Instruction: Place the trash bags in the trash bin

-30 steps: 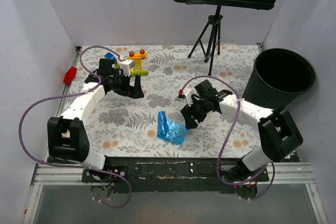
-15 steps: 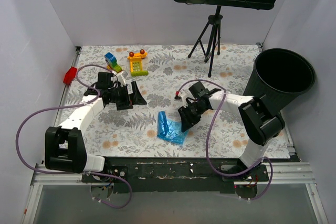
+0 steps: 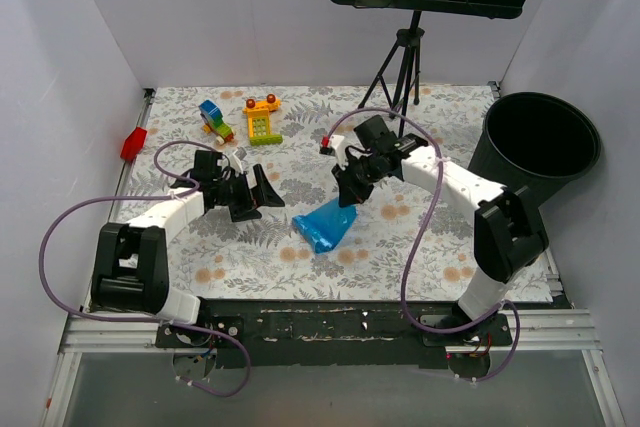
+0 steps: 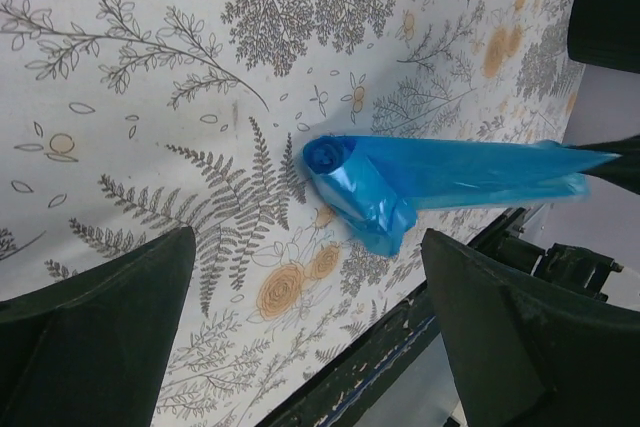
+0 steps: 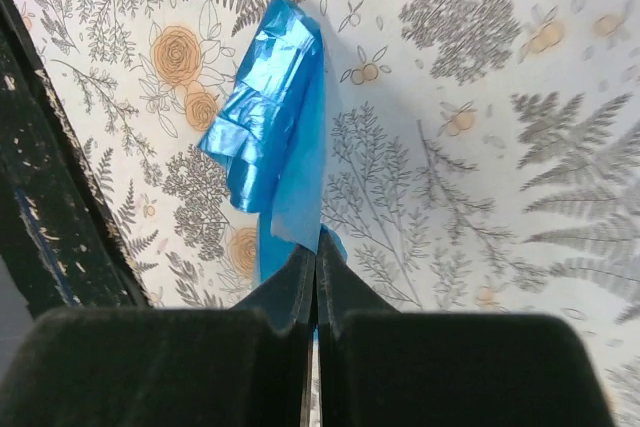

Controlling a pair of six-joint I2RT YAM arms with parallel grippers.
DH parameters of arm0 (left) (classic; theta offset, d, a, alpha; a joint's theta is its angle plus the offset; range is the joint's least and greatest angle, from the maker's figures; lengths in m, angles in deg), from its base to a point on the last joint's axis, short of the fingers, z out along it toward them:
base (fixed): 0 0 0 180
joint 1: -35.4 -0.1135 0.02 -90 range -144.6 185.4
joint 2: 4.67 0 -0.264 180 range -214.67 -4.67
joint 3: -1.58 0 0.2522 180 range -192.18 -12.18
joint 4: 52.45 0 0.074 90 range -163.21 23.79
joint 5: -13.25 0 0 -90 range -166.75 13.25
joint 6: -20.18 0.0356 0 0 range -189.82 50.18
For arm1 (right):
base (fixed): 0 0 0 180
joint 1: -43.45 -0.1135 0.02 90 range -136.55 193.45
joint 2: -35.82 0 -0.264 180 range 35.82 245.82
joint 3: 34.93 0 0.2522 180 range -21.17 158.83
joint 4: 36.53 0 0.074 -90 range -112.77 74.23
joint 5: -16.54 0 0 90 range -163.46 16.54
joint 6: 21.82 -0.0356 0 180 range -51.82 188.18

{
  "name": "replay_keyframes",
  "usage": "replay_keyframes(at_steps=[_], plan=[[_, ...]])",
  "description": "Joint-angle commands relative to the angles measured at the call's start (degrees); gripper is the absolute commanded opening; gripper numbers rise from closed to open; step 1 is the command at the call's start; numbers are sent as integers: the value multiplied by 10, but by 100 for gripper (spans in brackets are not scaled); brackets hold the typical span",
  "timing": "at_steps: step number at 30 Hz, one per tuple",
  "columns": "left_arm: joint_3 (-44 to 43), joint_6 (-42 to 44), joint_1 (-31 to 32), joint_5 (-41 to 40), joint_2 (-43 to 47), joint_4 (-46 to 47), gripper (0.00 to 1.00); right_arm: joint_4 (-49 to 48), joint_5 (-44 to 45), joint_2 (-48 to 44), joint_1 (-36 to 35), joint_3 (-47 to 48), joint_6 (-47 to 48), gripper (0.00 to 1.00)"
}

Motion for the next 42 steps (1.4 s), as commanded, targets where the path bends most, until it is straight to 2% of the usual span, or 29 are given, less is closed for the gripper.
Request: replay_keyframes(at_steps=[1, 6, 9, 14, 21, 27, 35, 42], plan=[[4, -3, 0, 18, -19, 50, 97, 74, 32, -37, -4, 42, 80, 1], [-22, -3, 0, -5, -51, 35, 95, 103, 49, -50, 9, 83, 53, 1], [-27, -4, 2, -1, -70, 28, 95, 87, 48, -66, 31, 77, 12, 1], [-8, -7, 19, 8, -66, 34, 95, 86, 10, -76, 90, 90, -52, 1], [16, -20, 31, 61, -72, 87, 96, 164, -54, -61, 118, 183, -62, 1], [2, -25, 40, 64, -93, 113, 96, 205, -94, -61, 119, 257, -43, 1], [-39, -34, 41, 29, -122, 132, 93, 266, -75, -70, 119, 306, 31, 1], [-157, 54, 45, -7, -182, 106, 86, 336, -3, -132, 135, 300, 84, 1]])
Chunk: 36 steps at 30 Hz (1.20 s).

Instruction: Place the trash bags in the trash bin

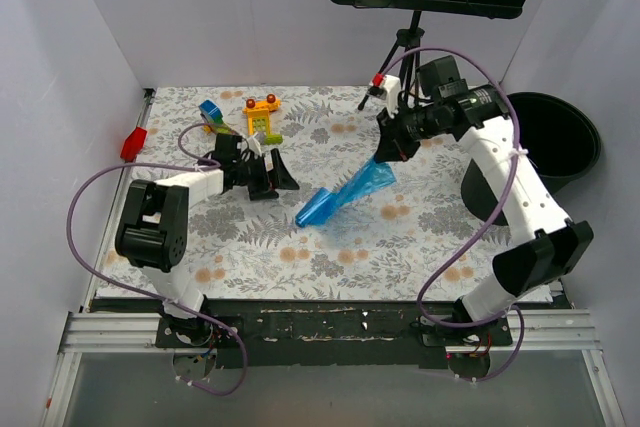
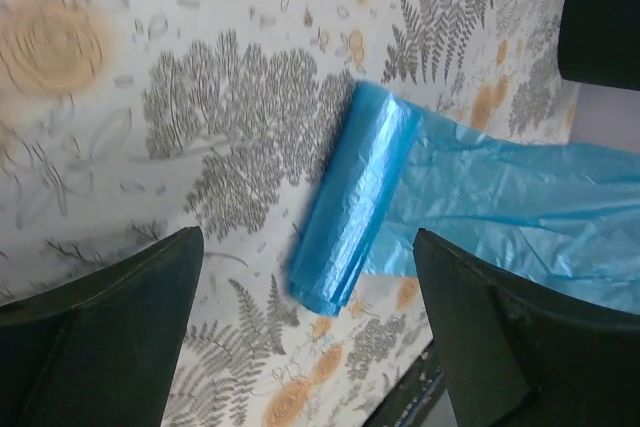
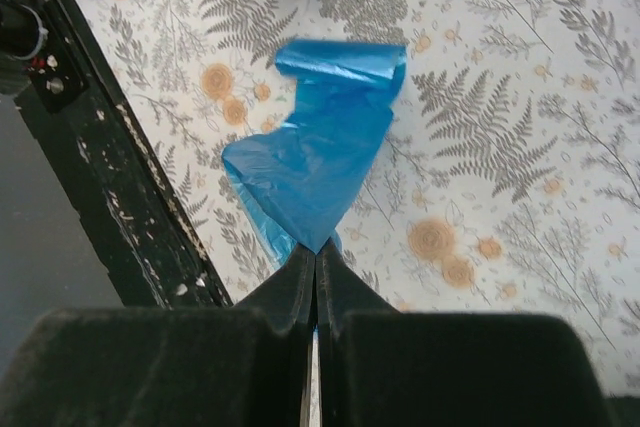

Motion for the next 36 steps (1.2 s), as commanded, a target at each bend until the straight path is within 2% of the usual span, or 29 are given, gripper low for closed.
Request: replay_keyframes(at_steps=[1, 5, 8, 14, 19, 32, 36], plan=[[-84, 80, 10, -34, -27, -12, 85, 72, 51, -69, 19, 8, 54, 1], [-139, 154, 39, -58, -63, -47, 84, 86, 100, -109, 43, -40, 69, 1], [-151, 191, 70, -67, -78, -73, 85, 57, 164, -142, 46, -97, 63, 1], [-155, 221, 145, -119, -97, -93, 87, 38, 238, -159, 49, -174, 67, 1], [-167, 228, 162, -164, -112, -108, 85, 28, 310, -174, 50, -214, 75, 1], [-135, 313, 203, -252, -122, -145, 76, 12, 332, -186, 52, -252, 63, 1], [-119, 343, 221, -294, -127, -139, 68, 12, 332, -189, 53, -266, 58, 1]])
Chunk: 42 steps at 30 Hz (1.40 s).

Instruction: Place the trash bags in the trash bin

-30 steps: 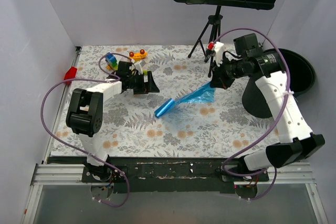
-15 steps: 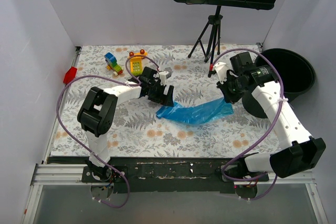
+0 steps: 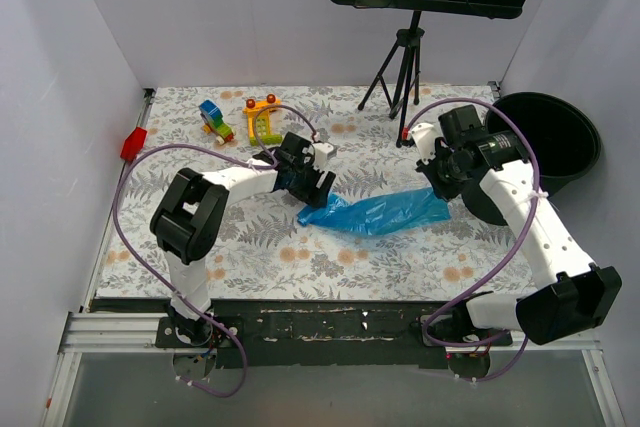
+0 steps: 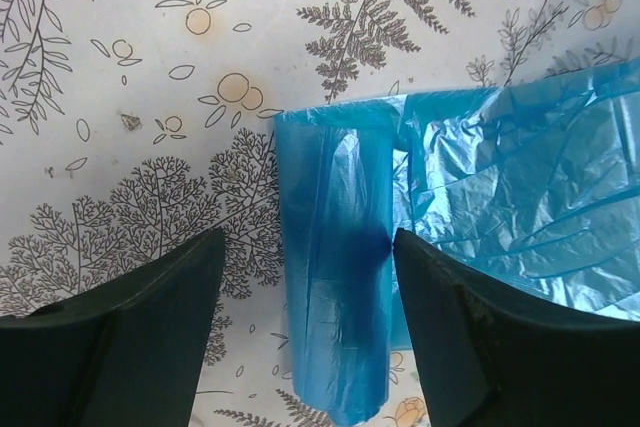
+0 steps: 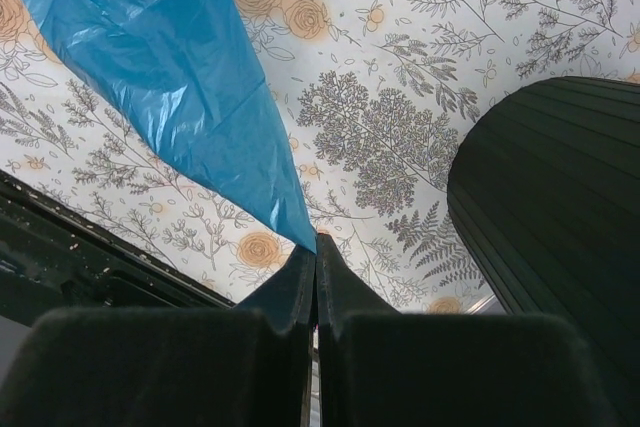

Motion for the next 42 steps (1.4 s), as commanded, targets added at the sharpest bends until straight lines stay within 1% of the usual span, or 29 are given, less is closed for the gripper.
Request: replay_keyframes(at_steps=[1, 2, 5, 8, 12, 15, 16, 17, 18, 19, 20, 21, 23, 24, 26, 28, 30, 32, 35, 37, 42], plan=[[45, 54, 17, -86, -25, -39, 66, -13, 8, -20, 3, -21, -6, 1], [49, 59, 17, -88, -24, -39, 61, -15, 8, -23, 3, -29, -8, 1], [58, 65, 17, -89, -25, -43, 41, -19, 8, -30, 3, -54, -11, 1], [64, 60, 14, -70, -17, -49, 27, -29, 3, -29, 3, -70, -9, 1], [65, 18, -7, -16, 13, -43, 21, -45, 1, -22, 3, -80, -2, 1], [72, -42, -47, 33, 33, -38, 20, -52, 8, -15, 3, -83, 5, 1], [78, -69, -64, 48, 37, -36, 20, -53, 24, -14, 3, -87, 8, 1], [83, -89, -79, 67, 40, -36, 20, -58, 27, -14, 3, -90, 10, 1], [93, -111, -97, 96, 44, -32, 23, -62, 28, -14, 3, -93, 11, 1], [107, -137, -112, 134, 50, -20, 28, -66, 25, -12, 3, -96, 12, 1], [117, -151, -123, 154, 56, -7, 40, -68, 20, -9, 3, -97, 12, 1], [125, -162, -131, 169, 60, -2, 50, -68, 15, -4, 3, -95, 11, 1], [137, -170, -142, 183, 65, 0, 57, -67, 15, 8, 3, -75, 9, 1], [146, -172, -147, 182, 71, 3, 58, -67, -2, 14, 3, -61, 9, 1], [164, -175, -153, 171, 85, 12, 60, -59, -3, 31, 3, -19, 9, 1], [174, -168, -154, 180, 90, 22, 62, -37, -15, 52, 3, 42, 9, 1], [183, -167, -154, 191, 95, 36, 63, -9, -52, 73, 2, 118, 11, 1], [186, -168, -154, 201, 96, 52, 65, 17, -82, 93, 2, 209, 9, 1], [180, -174, -153, 200, 85, 61, 65, 37, -108, 108, 2, 276, -4, 1], [174, -179, -153, 202, 75, 65, 65, 42, -118, 108, 2, 290, -1, 1], [167, -186, -153, 200, 60, 66, 64, 42, -92, 94, 1, 265, 8, 1]])
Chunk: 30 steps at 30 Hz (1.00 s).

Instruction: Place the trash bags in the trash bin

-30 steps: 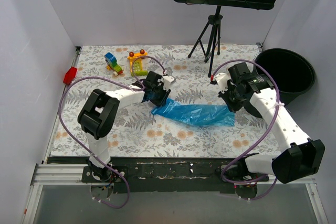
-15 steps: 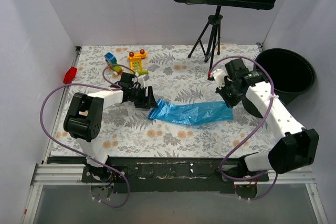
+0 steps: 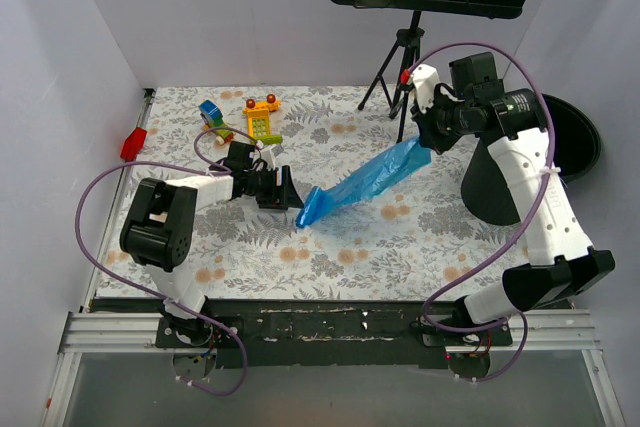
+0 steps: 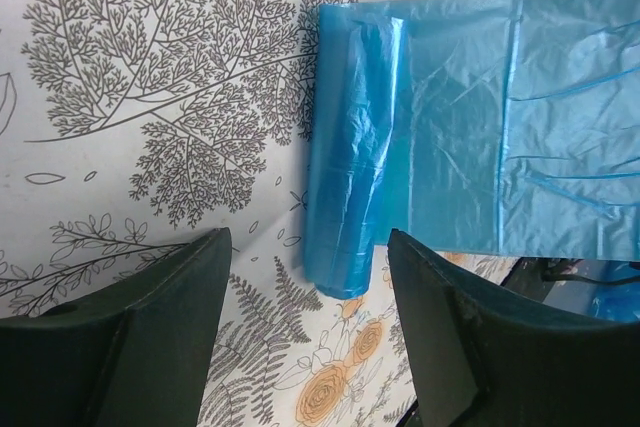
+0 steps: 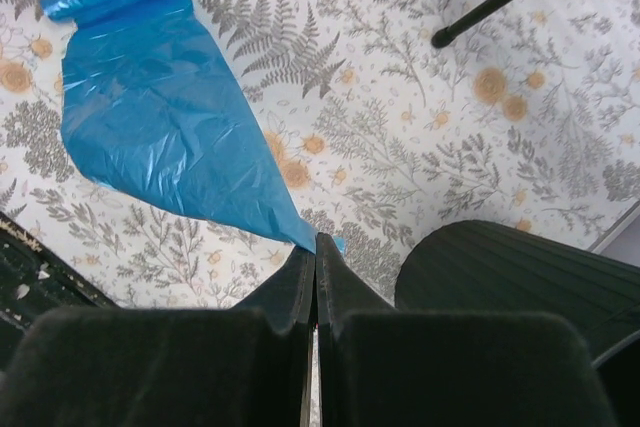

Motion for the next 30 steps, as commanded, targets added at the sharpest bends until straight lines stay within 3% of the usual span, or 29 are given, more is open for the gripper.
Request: replay_keyframes(at_steps=[1, 16, 30], plan=[[1, -3, 3, -11, -25, -18, 64, 31, -1, -8, 2, -10, 9, 1], [-10, -7, 15, -33, -40, -12, 65, 39, 34, -39, 1, 57, 27, 1], [-5, -4, 16, -73, -48, -26, 62, 17, 145, -105, 2, -95, 54, 1]])
